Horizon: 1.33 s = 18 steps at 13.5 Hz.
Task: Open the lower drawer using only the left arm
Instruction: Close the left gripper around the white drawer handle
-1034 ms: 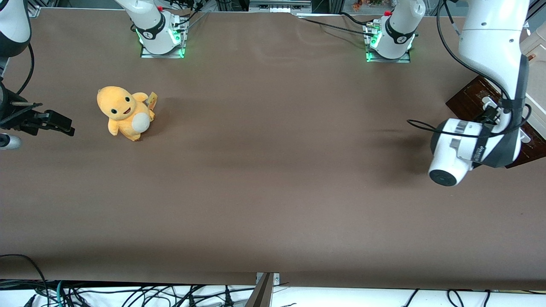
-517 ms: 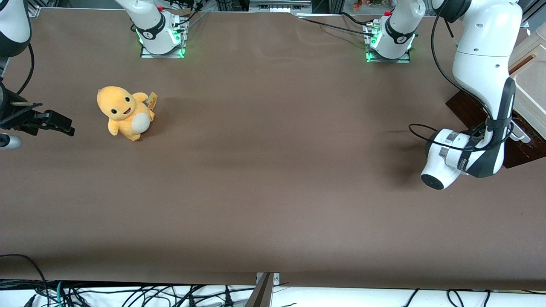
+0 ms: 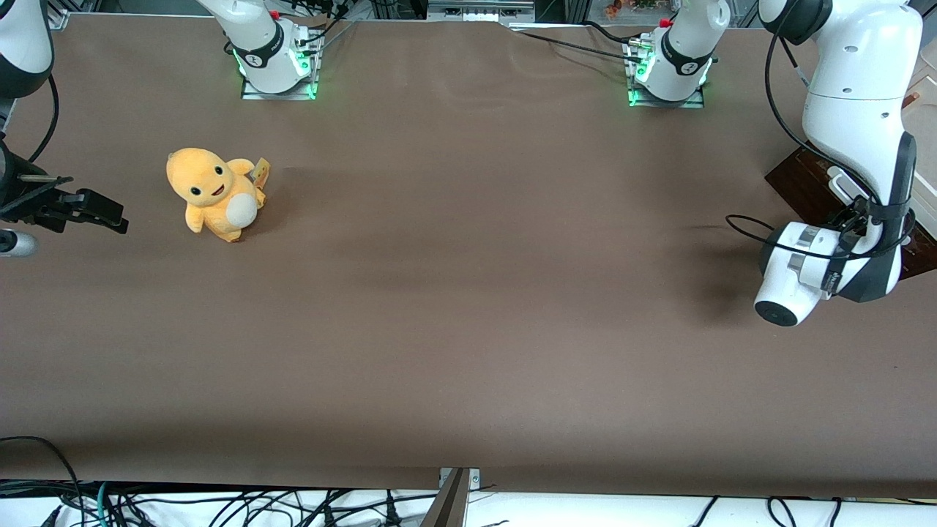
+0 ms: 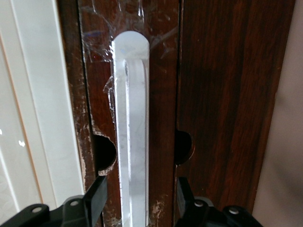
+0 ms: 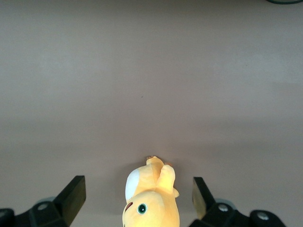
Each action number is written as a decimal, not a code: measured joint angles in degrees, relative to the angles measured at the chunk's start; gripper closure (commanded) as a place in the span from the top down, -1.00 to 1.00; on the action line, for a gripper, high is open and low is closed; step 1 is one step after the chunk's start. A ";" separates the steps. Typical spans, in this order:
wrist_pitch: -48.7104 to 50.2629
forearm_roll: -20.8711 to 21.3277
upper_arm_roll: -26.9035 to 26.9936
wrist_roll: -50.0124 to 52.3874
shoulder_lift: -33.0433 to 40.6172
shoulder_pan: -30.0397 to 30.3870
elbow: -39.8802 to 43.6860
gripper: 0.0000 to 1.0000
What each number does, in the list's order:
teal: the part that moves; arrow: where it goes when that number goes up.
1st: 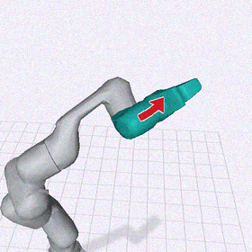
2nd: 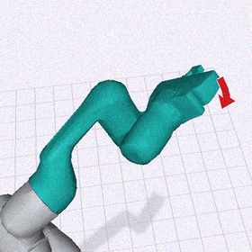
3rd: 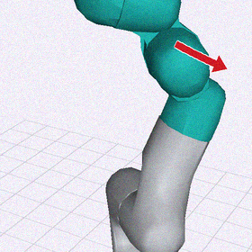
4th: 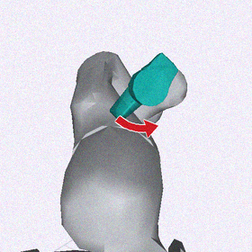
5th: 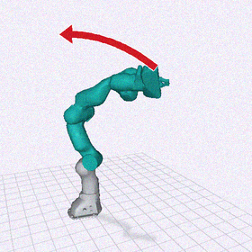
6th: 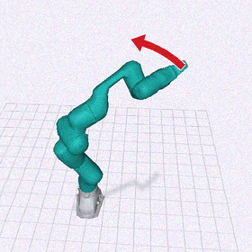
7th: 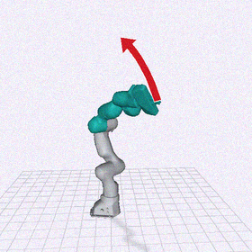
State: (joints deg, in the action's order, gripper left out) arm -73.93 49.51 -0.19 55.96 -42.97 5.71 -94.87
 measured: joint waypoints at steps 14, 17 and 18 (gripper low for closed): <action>-0.43 0.07 -0.03 0.03 -0.32 1.28 0.67 -0.53; -0.33 0.14 0.01 0.03 -0.20 1.29 0.73 -0.60; -0.22 0.20 0.01 0.03 -0.16 1.29 0.75 -0.60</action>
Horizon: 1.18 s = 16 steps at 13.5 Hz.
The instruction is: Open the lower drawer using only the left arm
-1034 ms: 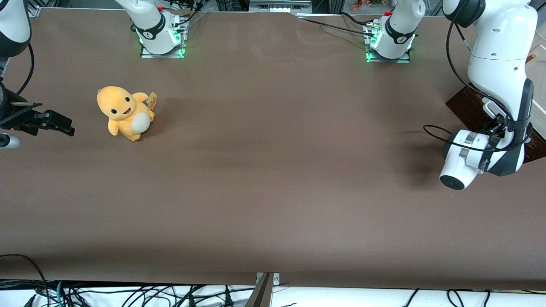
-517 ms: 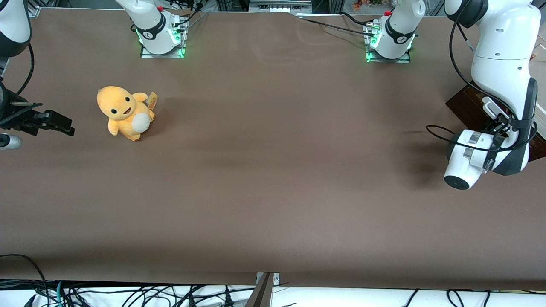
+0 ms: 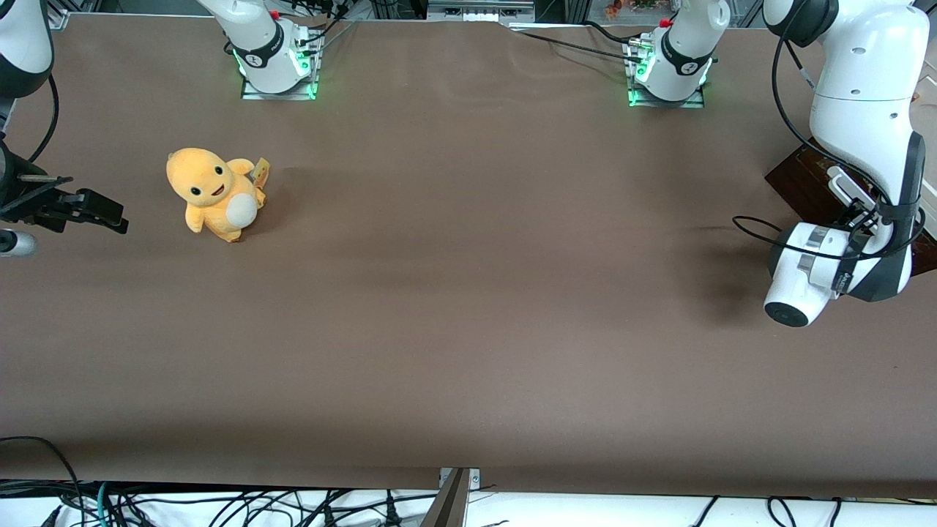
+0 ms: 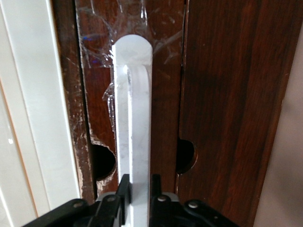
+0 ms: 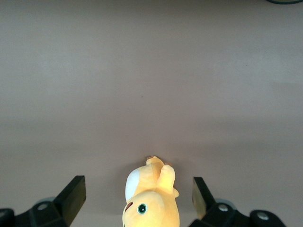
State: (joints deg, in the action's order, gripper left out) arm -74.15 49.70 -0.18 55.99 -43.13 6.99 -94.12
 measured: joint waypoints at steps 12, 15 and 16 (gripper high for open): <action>0.18 0.00 -0.84 -0.41 0.05 -0.66 0.96 -0.66; 0.18 0.00 -0.84 -0.35 0.05 -1.40 1.12 -0.66; 0.21 0.00 -0.84 -0.33 0.05 -1.83 1.22 -0.66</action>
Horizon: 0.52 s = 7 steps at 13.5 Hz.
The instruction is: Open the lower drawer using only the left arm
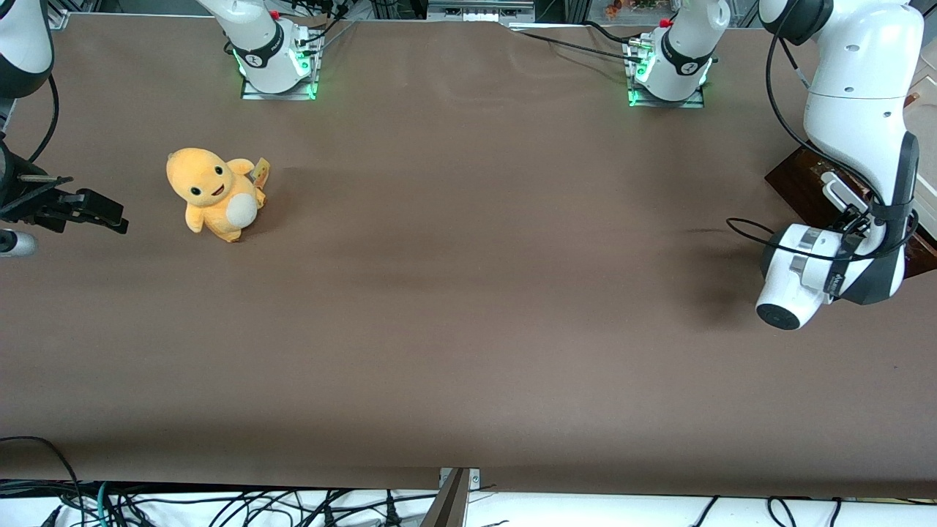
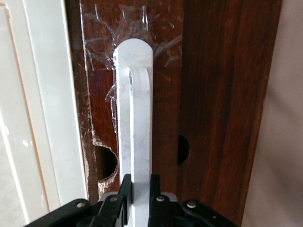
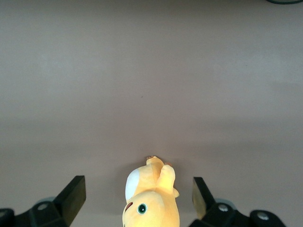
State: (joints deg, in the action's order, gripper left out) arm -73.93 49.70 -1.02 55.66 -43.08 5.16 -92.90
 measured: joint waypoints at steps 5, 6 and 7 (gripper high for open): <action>0.02 -0.03 -0.06 0.03 0.00 -2.23 0.54 -0.67; 0.02 -0.03 -0.07 0.03 0.00 -2.46 0.61 -0.67; 0.02 -0.03 -0.07 0.03 0.00 -2.63 0.66 -0.67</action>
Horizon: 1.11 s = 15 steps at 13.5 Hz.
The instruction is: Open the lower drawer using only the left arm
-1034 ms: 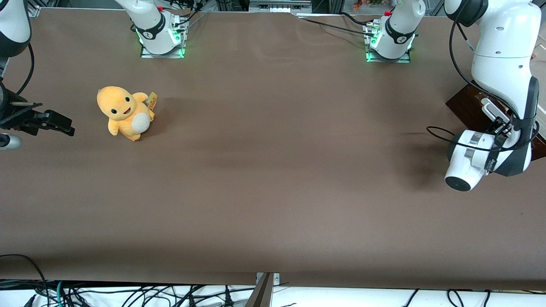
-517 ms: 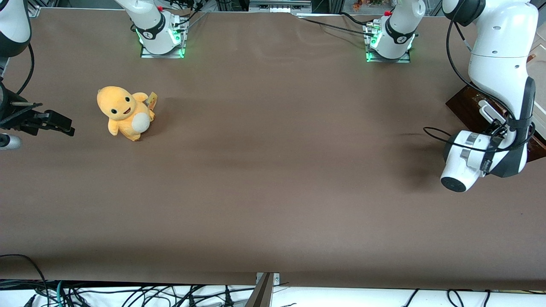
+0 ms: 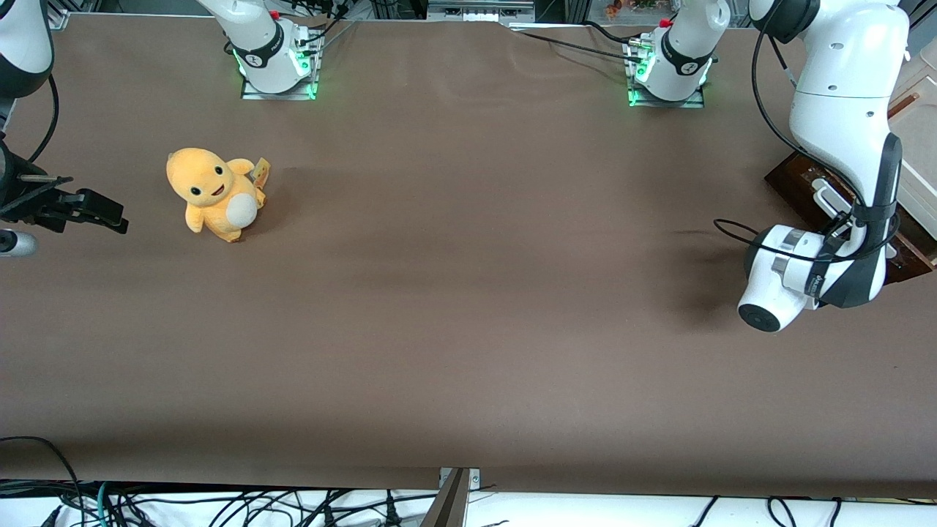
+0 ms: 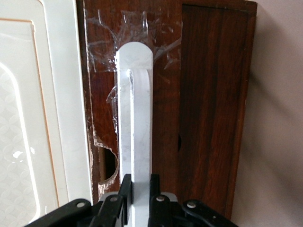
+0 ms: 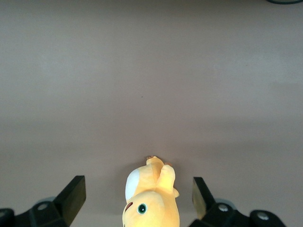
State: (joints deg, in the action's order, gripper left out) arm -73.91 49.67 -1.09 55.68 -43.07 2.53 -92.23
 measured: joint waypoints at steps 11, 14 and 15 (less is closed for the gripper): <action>0.02 -0.18 -0.03 0.00 -0.01 -0.82 0.50 -0.68; 0.02 -0.18 -0.04 0.01 -0.14 -0.88 0.53 -0.68; -0.02 -0.18 -0.08 0.04 -0.25 -1.01 0.62 -0.68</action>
State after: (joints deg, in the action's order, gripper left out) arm -73.94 49.49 -1.17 55.72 -43.33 1.52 -91.61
